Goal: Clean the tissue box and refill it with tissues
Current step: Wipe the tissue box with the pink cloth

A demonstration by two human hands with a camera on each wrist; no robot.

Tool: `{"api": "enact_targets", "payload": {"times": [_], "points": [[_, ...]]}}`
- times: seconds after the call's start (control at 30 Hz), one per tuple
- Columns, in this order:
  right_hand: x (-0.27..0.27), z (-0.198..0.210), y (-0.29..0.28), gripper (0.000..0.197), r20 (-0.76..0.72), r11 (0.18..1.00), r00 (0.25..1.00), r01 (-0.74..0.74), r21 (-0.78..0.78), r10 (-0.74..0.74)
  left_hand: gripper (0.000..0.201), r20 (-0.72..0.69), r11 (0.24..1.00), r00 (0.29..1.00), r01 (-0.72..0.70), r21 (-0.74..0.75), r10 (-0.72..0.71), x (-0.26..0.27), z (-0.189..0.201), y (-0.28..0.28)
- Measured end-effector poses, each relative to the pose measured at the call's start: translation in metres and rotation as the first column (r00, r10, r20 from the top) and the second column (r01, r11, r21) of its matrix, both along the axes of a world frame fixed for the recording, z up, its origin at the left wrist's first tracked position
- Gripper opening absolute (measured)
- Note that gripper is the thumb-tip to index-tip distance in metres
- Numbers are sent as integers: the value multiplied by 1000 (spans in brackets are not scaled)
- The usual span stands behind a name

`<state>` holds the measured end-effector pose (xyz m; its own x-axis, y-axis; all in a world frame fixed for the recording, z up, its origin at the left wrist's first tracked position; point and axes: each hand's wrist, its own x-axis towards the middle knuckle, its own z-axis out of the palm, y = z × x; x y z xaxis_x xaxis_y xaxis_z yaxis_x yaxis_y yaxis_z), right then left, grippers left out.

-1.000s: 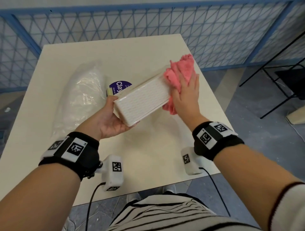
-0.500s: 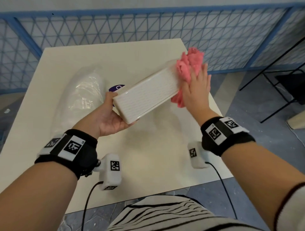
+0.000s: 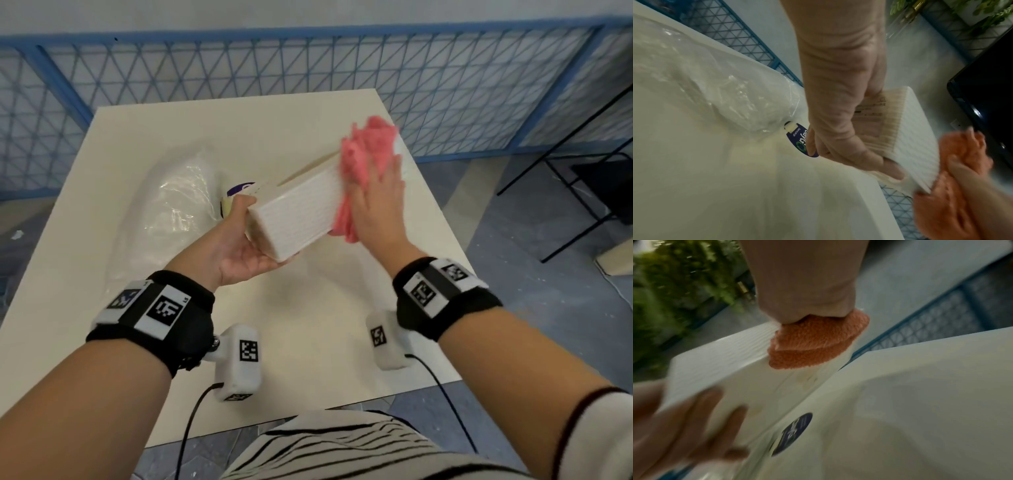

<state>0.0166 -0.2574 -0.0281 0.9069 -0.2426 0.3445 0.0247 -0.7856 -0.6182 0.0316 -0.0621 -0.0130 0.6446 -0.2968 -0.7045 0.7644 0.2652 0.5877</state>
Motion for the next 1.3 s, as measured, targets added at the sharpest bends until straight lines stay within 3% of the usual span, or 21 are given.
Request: {"api": "enact_targets", "payload": {"times": [0.07,0.1,0.13,0.17,0.2,0.23,0.3,0.4,0.47,0.53,0.6,0.67,0.73,0.83,0.9,1.0,1.07,1.1,1.2,1.3], "points": [[12,8,-24,36,-34,961,991,135,240,-130,55,27,998,999,30,53,-32,-2,-5,8],[14,14,-37,24,-114,856,971,237,458,-208,54,58,993,997,52,102,-58,-3,-7,12],[13,18,-47,33,-232,609,951,309,730,-205,52,90,986,993,65,155,-80,-4,-9,17],[10,17,-58,49,-333,314,936,351,882,-111,48,115,978,988,77,196,-101,-4,-9,21],[2,17,-65,59,-351,147,936,346,927,11,44,134,969,984,87,233,-120,-5,-8,25],[-3,14,-69,65,-336,57,933,331,942,132,41,146,961,980,96,260,-137,-5,-7,28],[-18,14,-69,70,-279,44,904,280,959,323,39,161,942,972,115,315,-172,-4,-2,32],[-28,16,-63,42,-283,46,884,287,957,373,38,221,932,964,57,359,-145,-2,7,33],[-31,13,-57,35,-275,0,894,294,956,354,43,283,961,959,-87,261,10,-1,10,30],[-31,9,-47,32,-253,-91,916,294,951,311,50,321,964,921,-255,68,221,0,11,25],[-25,3,-35,40,-196,-182,944,248,952,264,61,334,940,879,-321,-114,340,-2,11,17],[-18,-4,-22,58,-111,-112,970,138,984,216,68,354,953,887,-254,-164,297,-5,10,2],[-15,-8,-8,72,-38,56,978,27,998,205,70,340,980,921,-154,-126,189,-10,8,-16],[-20,-7,10,73,39,249,962,-109,962,270,83,308,988,942,-105,-109,134,-13,7,-33],[-23,-11,10,68,77,332,959,-169,928,274,66,287,977,938,-160,-142,195,-9,9,-35],[-24,-8,-13,62,53,346,990,-97,933,133,53,212,940,928,-260,-219,306,-2,10,-26],[-24,1,-25,61,56,317,998,-55,947,8,52,186,938,933,-264,-226,307,-2,12,-21],[-27,9,-27,61,81,341,996,-61,938,-45,52,173,943,942,-248,-222,288,-3,12,-21],[-26,28,-17,45,164,524,986,-131,842,-17,51,151,964,964,-189,-187,218,-8,14,-29],[-28,28,8,40,315,782,948,-228,580,43,55,114,971,973,-179,-160,199,-8,12,-41]]}}
